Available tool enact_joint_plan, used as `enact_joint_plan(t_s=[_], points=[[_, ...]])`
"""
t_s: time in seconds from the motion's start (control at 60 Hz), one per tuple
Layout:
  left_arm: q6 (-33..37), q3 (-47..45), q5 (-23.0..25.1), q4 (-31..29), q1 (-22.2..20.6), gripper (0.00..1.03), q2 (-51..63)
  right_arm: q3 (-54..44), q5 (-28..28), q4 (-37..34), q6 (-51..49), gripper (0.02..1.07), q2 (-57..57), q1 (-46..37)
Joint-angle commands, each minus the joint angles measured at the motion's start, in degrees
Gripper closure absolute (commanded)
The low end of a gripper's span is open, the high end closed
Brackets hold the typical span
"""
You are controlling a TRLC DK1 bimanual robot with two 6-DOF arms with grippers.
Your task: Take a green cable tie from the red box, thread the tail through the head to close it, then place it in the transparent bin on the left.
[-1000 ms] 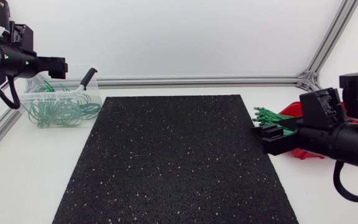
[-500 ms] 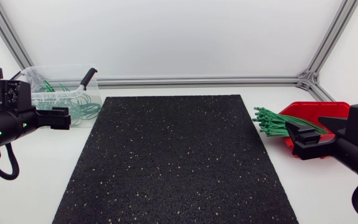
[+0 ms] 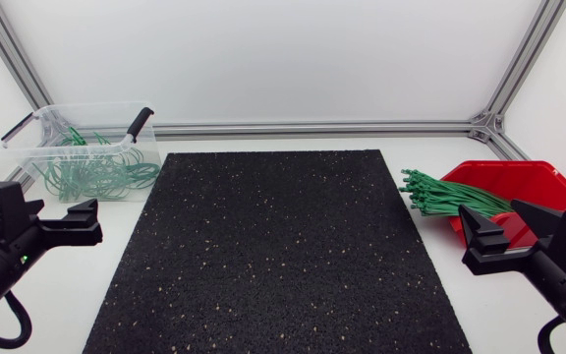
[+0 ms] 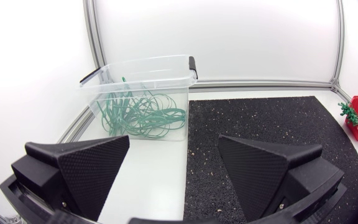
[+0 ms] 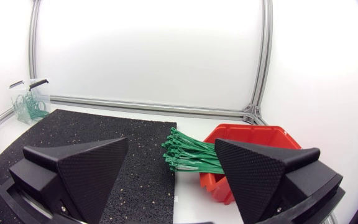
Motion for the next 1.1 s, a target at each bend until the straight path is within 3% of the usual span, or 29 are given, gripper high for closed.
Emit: enact_joint_plan(t_s=[0.0, 0.383, 1.083], points=[[-0.84, -4.03, -0.12, 1.28, -0.43, 0.04, -3.56, -3.06, -0.06, 1.76, 1.05, 0.06, -2.48, -0.71], [-0.92, -10.86, 3.74, 1.99, 1.05, 0.04, -15.6, -12.36, -0.43, 7.99, 3.03, 0.06, -13.19, -2.59], [-1.28, -20.56, 12.1, 1.63, 4.32, 0.04, -35.29, -12.36, -0.43, 7.99, 3.03, 0.06, -13.19, -2.59]])
